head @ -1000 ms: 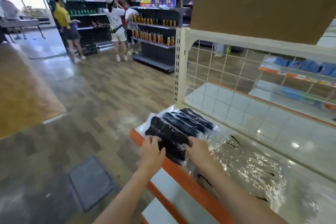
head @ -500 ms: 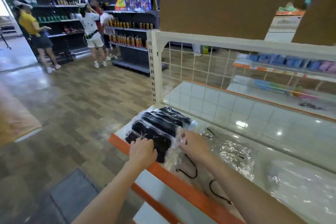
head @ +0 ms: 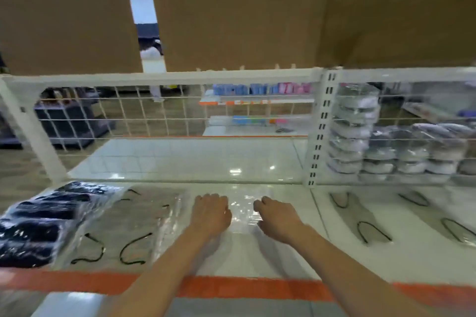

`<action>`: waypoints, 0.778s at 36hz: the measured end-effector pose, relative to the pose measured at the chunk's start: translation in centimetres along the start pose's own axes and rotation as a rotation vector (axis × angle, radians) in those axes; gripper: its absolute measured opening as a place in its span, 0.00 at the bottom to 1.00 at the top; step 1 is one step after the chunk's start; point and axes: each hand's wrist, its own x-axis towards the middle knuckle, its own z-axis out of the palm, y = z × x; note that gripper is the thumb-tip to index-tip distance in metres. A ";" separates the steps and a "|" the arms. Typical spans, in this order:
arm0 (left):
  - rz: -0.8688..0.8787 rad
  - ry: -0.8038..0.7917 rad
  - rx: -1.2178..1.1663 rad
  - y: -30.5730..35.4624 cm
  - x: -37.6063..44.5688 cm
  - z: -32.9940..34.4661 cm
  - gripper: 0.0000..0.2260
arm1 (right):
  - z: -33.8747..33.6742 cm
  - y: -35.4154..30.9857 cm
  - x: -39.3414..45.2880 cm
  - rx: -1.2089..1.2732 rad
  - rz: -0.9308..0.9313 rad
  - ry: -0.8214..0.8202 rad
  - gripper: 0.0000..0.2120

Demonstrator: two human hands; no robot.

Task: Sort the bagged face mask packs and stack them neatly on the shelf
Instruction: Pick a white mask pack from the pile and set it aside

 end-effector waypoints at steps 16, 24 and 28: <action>0.446 -0.165 -0.216 29.1 3.5 4.2 0.13 | 2.9 23.9 -17.9 0.236 0.642 -0.011 0.15; 0.465 -0.183 -0.366 35.6 8.5 4.8 0.11 | 3.5 32.4 -17.7 0.314 0.807 0.132 0.14; 0.469 -0.198 -0.420 38.9 11.4 5.4 0.10 | 3.1 36.8 -17.1 0.289 0.847 0.102 0.18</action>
